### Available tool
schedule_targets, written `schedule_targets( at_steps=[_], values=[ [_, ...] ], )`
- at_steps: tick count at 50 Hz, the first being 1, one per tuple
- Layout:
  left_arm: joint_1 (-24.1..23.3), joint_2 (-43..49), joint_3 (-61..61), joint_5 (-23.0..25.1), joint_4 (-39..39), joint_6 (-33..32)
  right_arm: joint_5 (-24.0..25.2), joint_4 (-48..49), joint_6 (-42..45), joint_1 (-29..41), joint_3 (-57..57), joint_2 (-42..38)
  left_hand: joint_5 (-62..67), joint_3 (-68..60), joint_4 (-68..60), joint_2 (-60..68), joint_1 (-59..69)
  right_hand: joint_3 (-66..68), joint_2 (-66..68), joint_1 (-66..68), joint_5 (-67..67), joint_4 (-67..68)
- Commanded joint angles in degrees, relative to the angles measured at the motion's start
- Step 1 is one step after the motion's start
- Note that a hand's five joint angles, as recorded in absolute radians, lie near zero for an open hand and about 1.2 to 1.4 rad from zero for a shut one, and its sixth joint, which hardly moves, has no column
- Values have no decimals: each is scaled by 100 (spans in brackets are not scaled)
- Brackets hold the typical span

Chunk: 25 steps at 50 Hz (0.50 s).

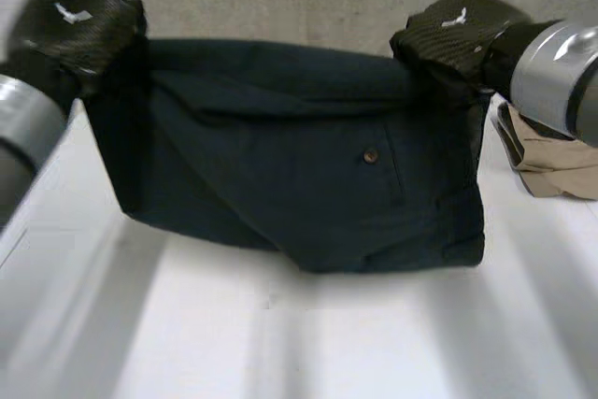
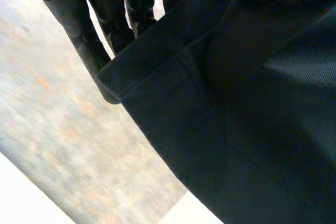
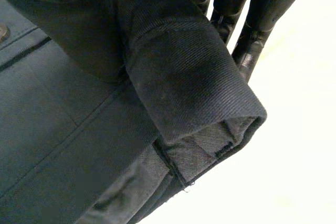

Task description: Fold the laundry.

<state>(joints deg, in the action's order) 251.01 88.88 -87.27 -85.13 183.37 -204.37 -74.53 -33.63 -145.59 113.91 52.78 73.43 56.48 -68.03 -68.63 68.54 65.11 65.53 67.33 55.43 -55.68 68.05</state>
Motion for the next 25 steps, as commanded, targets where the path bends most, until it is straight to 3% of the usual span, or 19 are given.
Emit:
schedule_targets(
  at_steps=[1, 4, 9, 15, 17, 25],
  values=[
    [-132, 1631, 763, -21, -29, -357, -52, 57, 22, 8, -680, -1354, 1352, -1197, -1137, 1146, 1489, 1447, 1267, 2457, -1432, 1195],
    [-211, 2352, 1404, -109, 120, -682, -157, 442, -31, 25, -1311, -2031, 1352, -1197, -1137, 1146, 1489, 1447, 1267, 2457, -1432, 1195],
    [-369, 3064, 2694, -450, 1346, -894, -544, 1629, -75, 43, -2402, -2640, 1352, -1197, -1137, 1146, 1489, 1447, 1267, 2457, -1432, 1195],
    [-510, 2881, 3391, -926, 2992, -903, -869, 4191, -355, 43, -2905, -2519, 1352, -1197, -1137, 1146, 1489, 1447, 1267, 2457, -1432, 1195],
    [-527, 2644, 3410, -970, 3433, -903, -878, 4653, -487, 34, -2844, -2351, 1352, -1197, -1137, 1146, 1489, 1447, 1267, 2457, -1432, 1195],
    [-633, 2213, 2304, -970, 3443, -903, -563, 4462, -646, 34, -2256, -2096, 1352, -1197, -1137, 1146, 1489, 1447, 1267, 2457, -1432, 1195]
  ],
)
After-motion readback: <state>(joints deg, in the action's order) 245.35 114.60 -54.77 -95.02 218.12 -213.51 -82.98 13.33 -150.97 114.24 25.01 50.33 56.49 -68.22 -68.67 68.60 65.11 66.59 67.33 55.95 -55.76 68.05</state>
